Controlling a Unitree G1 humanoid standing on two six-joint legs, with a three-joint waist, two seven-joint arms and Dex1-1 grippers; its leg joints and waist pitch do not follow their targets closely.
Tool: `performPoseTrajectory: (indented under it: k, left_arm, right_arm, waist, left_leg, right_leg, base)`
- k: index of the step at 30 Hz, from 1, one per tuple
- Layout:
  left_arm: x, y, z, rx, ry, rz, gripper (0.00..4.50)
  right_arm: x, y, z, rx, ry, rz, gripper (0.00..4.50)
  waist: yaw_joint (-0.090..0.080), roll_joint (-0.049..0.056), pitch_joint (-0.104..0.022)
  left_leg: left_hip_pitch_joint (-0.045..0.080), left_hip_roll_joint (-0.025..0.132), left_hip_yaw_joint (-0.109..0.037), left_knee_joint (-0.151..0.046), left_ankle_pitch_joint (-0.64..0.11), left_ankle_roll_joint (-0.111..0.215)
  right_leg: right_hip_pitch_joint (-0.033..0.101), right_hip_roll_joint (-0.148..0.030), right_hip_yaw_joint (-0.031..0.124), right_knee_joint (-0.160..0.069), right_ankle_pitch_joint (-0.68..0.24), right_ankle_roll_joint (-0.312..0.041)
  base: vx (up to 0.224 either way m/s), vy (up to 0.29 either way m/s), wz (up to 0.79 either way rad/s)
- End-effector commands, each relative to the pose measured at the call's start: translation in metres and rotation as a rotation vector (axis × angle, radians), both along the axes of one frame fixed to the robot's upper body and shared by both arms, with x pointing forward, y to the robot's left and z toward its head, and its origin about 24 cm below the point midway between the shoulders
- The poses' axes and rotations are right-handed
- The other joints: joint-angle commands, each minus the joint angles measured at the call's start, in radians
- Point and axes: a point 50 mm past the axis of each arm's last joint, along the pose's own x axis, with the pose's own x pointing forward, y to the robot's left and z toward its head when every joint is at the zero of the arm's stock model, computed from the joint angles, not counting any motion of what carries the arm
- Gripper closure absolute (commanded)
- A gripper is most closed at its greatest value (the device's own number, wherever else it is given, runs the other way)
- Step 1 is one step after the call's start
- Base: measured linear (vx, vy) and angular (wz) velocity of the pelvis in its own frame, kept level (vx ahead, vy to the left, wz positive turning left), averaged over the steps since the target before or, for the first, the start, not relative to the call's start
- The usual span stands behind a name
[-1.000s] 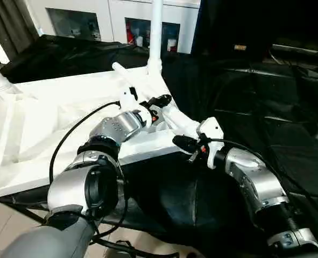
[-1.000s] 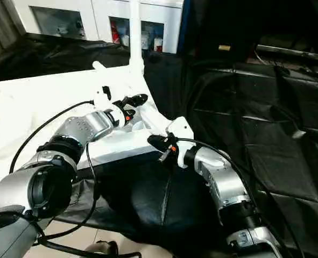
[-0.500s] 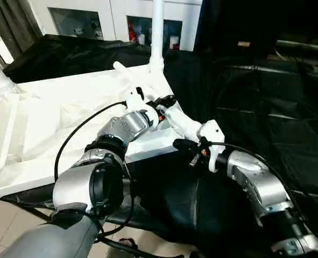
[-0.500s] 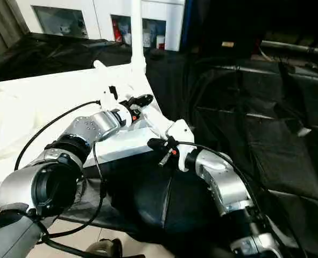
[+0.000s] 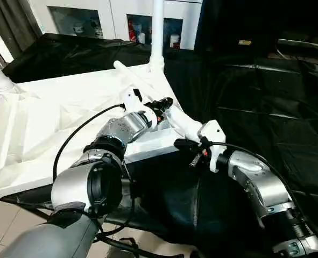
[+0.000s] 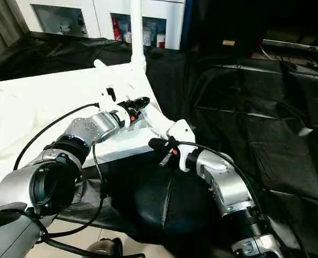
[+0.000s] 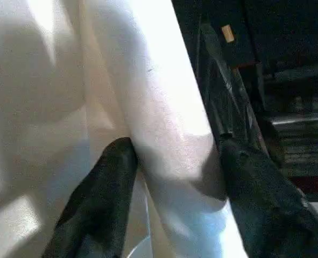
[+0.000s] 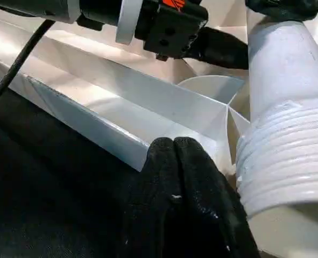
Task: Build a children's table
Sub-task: Insert table leg to table base
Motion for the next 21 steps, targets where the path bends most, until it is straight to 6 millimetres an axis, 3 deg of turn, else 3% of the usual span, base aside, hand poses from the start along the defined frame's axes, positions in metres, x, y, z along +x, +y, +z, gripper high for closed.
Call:
performPoseTrajectory:
  k: [1, 9, 10, 12, 17, 18, 21]
  left_arm:
    - [-0.002, -0.005, -0.002, -0.017, 0.022, -0.014, 2.22]
    - [0.004, 0.000, 0.011, 0.009, -0.078, -0.035, 2.38]
    - [0.006, 0.002, 0.021, 0.067, -0.175, -0.087, 2.39]
    - [0.008, 0.002, 0.027, 0.097, -0.237, -0.122, 2.41]
    - [0.010, 0.005, 0.046, 0.149, -0.374, -0.215, 2.47]
    - [0.010, 0.006, 0.049, 0.166, -0.402, -0.236, 2.50]
    - [0.007, 0.008, 0.059, 0.216, -0.490, -0.324, 2.51]
  right_arm:
    - [0.002, -0.005, 0.008, -0.003, -0.027, -0.020, 4.50]
    - [0.003, -0.021, 0.019, 0.040, -0.040, -0.077, 4.50]
    - [0.003, -0.032, 0.024, 0.062, -0.042, -0.109, 4.50]
    - [0.003, -0.039, 0.028, 0.084, -0.040, -0.129, 4.50]
    - [0.001, -0.054, 0.054, 0.277, -0.017, -0.111, 4.50]
    - [-0.001, -0.056, 0.062, 0.344, -0.005, -0.075, 4.23]
    - [-0.006, -0.063, 0.085, 0.510, 0.040, 0.035, 4.10]
  waist:
    - [-0.009, -0.002, -0.074]
    - [-0.002, -0.003, -0.091]
    - [-0.002, -0.002, -0.091]
    - [0.003, -0.009, -0.099]
    - [0.009, -0.018, -0.105]
    - [0.010, -0.017, -0.105]
    - [0.016, -0.019, -0.105]
  left_leg:
    - [0.029, 0.040, -0.021, -0.062, -0.240, 0.060]
    - [0.029, 0.037, -0.019, -0.050, -0.174, 0.083]
    - [0.028, 0.038, -0.020, -0.050, -0.169, 0.084]
    - [0.032, 0.041, -0.018, -0.047, -0.152, 0.095]
    - [0.029, 0.038, -0.014, -0.037, -0.116, 0.121]
    - [0.028, 0.039, -0.015, -0.036, -0.111, 0.126]
    - [0.025, 0.040, -0.013, -0.031, -0.106, 0.136]
  right_leg:
    - [0.053, -0.040, 0.025, -0.053, -0.076, -0.245]
    - [0.062, -0.043, 0.023, -0.040, 0.020, -0.280]
    - [0.063, -0.043, 0.022, -0.038, 0.023, -0.282]
    - [0.065, -0.045, 0.022, -0.037, 0.013, -0.288]
    - [0.071, -0.049, 0.022, -0.028, 0.037, -0.315]
    - [0.071, -0.049, 0.023, -0.026, 0.040, -0.316]
    - [0.072, -0.047, 0.021, -0.022, 0.016, -0.322]
  base:
    - [0.000, 0.000, 0.00]
    - [0.000, 0.000, 0.00]
    - [0.000, 0.000, 0.00]
    - [0.000, 0.000, 0.00]
    - [0.000, 0.000, 0.00]
    - [0.000, 0.000, 0.00]
    - [0.000, 0.000, 0.00]
